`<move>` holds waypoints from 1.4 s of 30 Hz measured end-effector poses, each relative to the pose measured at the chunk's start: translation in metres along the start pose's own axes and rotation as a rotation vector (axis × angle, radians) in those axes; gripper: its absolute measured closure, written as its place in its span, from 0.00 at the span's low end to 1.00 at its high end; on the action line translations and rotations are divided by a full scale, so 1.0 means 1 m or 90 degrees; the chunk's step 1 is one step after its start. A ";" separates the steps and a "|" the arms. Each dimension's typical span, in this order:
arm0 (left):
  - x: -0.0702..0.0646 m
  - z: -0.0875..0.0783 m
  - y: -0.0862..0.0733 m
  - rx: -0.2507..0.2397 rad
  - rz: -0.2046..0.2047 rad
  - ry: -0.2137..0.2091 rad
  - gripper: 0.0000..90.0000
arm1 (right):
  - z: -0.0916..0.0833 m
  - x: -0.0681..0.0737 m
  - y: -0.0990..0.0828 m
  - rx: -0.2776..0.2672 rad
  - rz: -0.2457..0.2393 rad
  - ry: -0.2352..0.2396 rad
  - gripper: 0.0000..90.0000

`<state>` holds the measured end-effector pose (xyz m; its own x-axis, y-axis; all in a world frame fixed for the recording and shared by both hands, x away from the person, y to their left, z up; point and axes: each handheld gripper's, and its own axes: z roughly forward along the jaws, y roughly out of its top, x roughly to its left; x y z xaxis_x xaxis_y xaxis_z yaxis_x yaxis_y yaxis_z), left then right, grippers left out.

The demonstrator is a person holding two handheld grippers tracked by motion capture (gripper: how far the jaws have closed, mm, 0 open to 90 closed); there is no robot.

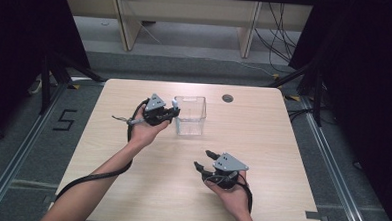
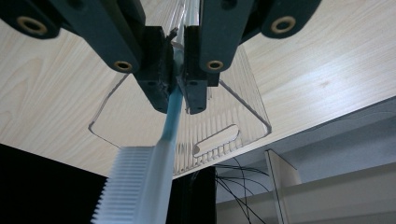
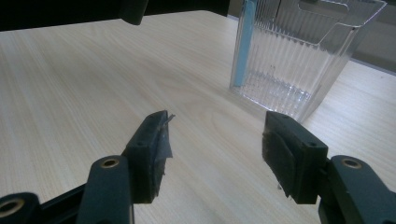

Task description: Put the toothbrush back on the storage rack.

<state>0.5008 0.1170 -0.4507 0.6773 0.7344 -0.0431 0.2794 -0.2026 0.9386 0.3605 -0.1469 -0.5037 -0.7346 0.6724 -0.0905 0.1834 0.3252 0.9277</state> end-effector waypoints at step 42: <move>-0.010 -0.031 -0.011 -0.001 0.007 0.004 0.41 | 0.000 -0.001 0.000 0.001 0.000 -0.002 0.47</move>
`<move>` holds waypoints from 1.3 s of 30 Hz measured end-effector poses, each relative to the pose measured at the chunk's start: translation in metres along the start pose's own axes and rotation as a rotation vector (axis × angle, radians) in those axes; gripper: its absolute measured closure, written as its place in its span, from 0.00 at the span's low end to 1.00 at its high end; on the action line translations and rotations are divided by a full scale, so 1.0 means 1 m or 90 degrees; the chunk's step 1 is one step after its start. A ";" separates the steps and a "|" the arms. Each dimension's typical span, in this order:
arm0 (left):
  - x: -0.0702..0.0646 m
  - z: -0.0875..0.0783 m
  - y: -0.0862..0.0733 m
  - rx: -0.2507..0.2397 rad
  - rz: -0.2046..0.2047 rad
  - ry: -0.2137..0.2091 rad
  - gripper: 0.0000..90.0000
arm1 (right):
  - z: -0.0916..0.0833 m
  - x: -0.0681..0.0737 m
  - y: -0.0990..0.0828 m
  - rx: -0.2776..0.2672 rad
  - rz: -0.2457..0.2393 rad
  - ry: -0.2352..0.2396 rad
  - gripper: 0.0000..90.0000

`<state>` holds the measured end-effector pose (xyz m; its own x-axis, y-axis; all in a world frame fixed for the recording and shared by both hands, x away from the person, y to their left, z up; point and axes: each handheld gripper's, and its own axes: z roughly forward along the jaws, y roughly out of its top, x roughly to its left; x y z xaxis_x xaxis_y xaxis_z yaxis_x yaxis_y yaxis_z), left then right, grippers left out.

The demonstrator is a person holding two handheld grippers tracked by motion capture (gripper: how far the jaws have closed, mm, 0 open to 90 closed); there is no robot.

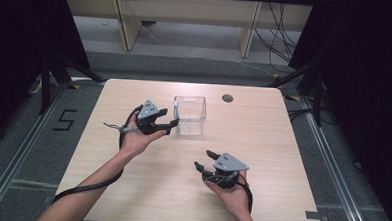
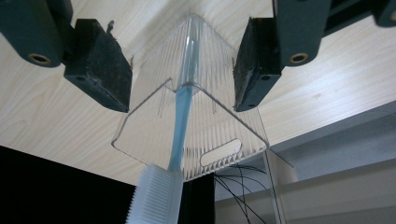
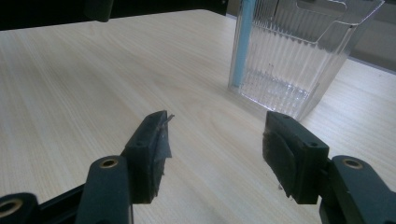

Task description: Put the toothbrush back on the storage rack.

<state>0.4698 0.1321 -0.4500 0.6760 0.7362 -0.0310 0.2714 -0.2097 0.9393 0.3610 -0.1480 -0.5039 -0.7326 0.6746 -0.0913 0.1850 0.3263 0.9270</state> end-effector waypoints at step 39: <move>-0.007 -0.067 -0.059 -0.004 -0.043 -0.002 0.38 | 0.001 0.001 -0.001 0.000 0.000 -0.001 0.46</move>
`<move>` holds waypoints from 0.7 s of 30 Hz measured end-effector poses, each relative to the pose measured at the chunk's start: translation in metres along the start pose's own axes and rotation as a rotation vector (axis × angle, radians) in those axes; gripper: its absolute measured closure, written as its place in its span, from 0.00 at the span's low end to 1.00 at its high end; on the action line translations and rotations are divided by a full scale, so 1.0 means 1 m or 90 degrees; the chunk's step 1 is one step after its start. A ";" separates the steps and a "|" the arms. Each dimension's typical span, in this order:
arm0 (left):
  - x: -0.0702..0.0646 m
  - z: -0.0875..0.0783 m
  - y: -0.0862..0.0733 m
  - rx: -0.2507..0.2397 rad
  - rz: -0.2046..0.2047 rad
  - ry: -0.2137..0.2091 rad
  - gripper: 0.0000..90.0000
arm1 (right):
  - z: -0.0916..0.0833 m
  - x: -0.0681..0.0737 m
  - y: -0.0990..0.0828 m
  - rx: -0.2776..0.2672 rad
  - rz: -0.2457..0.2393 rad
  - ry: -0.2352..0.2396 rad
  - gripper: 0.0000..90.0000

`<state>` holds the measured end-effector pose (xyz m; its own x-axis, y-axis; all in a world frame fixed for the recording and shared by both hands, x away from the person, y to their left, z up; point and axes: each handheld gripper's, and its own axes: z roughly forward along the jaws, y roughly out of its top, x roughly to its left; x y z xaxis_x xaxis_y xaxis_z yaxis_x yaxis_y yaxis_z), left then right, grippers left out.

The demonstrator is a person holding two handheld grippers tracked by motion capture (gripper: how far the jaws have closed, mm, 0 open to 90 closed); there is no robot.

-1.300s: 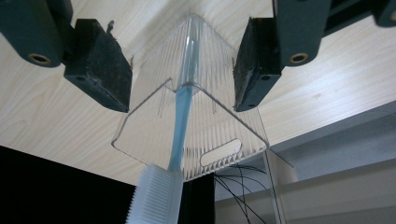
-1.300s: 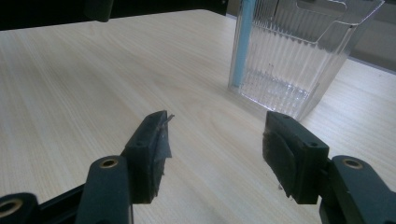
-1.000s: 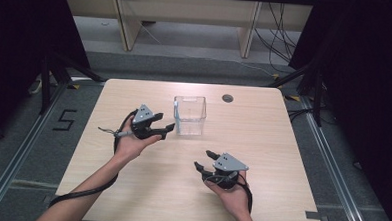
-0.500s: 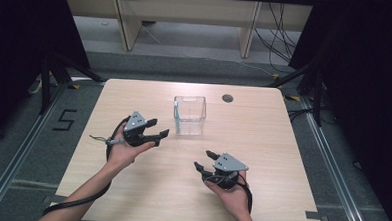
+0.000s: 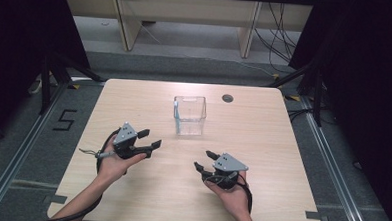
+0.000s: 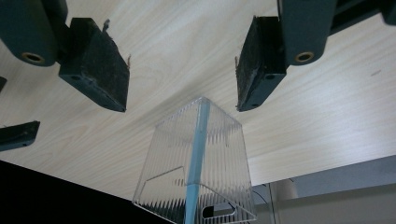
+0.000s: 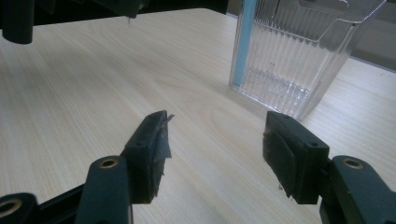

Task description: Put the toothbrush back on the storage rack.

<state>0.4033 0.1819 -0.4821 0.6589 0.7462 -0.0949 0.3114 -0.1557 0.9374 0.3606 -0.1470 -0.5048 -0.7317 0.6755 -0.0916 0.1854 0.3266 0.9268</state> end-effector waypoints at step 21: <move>0.005 -0.032 -0.054 -0.039 -0.037 0.038 0.38 | 0.000 0.000 0.000 0.008 -0.003 0.007 0.46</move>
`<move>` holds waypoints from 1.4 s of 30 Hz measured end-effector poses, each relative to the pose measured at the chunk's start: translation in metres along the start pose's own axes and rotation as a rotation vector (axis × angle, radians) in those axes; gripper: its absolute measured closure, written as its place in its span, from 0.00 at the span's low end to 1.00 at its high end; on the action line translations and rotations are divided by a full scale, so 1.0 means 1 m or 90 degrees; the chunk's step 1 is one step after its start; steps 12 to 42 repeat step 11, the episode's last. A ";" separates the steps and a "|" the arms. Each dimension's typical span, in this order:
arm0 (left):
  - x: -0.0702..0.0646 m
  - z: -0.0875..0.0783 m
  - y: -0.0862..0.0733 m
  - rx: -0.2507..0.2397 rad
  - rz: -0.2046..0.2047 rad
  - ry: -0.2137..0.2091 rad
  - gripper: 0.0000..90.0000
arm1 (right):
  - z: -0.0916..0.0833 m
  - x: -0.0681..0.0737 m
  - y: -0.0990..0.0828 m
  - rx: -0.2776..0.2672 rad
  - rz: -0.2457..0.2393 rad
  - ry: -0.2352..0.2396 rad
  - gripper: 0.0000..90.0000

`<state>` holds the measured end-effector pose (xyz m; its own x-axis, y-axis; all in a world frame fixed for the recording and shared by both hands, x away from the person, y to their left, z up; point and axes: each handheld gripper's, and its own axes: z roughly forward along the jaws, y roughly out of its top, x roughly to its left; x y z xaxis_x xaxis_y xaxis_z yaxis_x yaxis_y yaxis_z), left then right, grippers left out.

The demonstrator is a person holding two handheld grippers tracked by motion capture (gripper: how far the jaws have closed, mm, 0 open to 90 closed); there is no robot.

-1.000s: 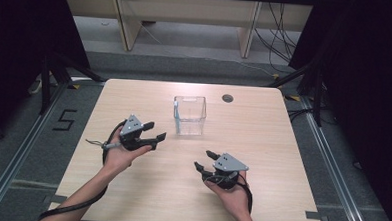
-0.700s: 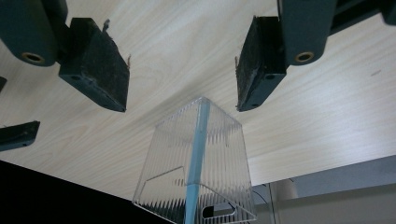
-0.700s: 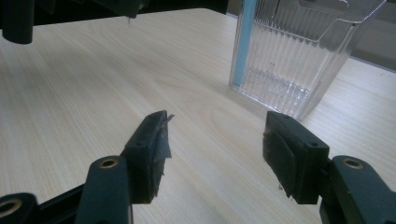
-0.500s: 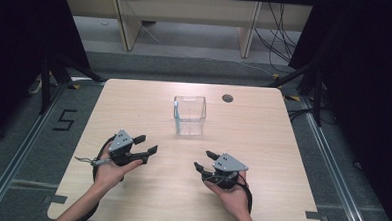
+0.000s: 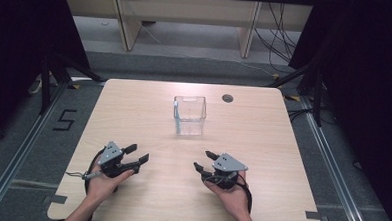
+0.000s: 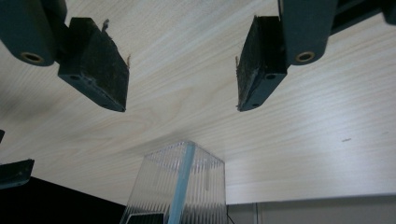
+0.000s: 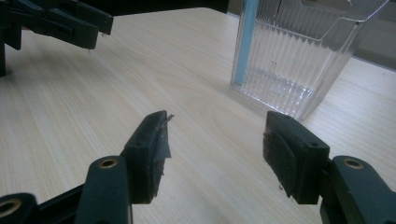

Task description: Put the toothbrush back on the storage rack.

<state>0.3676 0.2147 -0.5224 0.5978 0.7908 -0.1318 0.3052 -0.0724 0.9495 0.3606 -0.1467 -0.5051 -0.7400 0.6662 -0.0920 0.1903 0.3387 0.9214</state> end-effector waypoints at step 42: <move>-0.005 -0.004 -0.002 -0.020 0.023 0.026 0.37 | 0.002 -0.001 0.000 -0.003 -0.002 0.007 0.46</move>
